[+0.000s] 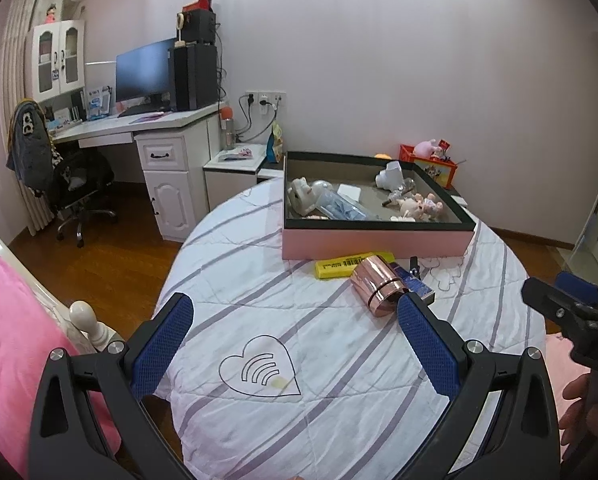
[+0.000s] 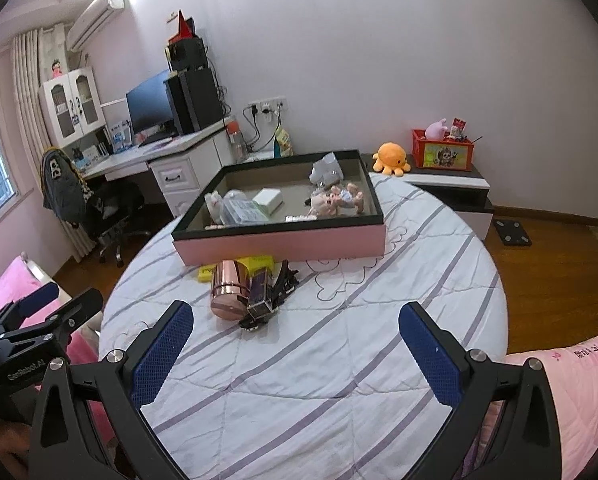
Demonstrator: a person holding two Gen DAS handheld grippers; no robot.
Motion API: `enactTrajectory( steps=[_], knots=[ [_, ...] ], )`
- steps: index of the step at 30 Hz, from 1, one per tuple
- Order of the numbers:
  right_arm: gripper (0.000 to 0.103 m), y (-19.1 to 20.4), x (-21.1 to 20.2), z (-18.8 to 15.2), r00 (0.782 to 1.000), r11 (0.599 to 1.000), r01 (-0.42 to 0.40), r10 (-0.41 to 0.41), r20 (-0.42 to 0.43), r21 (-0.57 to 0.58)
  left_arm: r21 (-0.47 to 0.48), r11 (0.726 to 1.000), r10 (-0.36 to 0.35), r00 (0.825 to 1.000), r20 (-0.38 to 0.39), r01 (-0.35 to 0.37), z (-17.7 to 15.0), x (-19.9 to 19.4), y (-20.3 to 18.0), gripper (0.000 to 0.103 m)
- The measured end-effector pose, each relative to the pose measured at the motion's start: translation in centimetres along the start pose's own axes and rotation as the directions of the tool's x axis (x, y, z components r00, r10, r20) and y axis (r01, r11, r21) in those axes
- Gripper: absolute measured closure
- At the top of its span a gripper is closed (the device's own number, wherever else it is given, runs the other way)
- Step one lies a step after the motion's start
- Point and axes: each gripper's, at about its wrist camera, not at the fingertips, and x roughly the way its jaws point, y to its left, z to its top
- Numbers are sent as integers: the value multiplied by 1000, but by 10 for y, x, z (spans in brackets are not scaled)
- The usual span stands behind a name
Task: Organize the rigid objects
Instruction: 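Withdraw both tools from the box back over the bed, then grasp the copper cup with the left gripper while the right gripper grasps the blue box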
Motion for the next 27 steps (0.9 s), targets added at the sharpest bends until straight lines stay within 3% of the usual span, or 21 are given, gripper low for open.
enactTrajectory(
  steps=[10, 16, 19, 21, 22, 27],
  knots=[
    [0, 0, 73, -3, 987, 998, -12, 1, -160, -63, 1, 1000, 2, 997, -79, -2, -6, 36, -6, 0],
    [1, 4, 104, -6, 978, 995, -35, 14, -206, -99, 1, 1000, 14, 992, -122, -14, -10, 57, -5, 0],
    [13, 8, 114, -5, 975, 991, -41, 12, -221, -126, 4, 1000, 11, 990, -140, -11, -11, 67, -8, 0],
    [41, 10, 121, -4, 971, 988, -62, 27, -237, -144, 7, 1000, 10, 989, -145, -9, -10, 72, -11, 0],
    [46, 11, 125, -4, 968, 986, -62, 21, -249, -156, 9, 1000, 8, 989, -148, -7, -10, 74, -12, 0],
    [48, 11, 134, 2, 964, 979, -95, 45, -264, -180, 13, 1000, 1, 988, -154, 1, -6, 83, -18, 0]
  ],
)
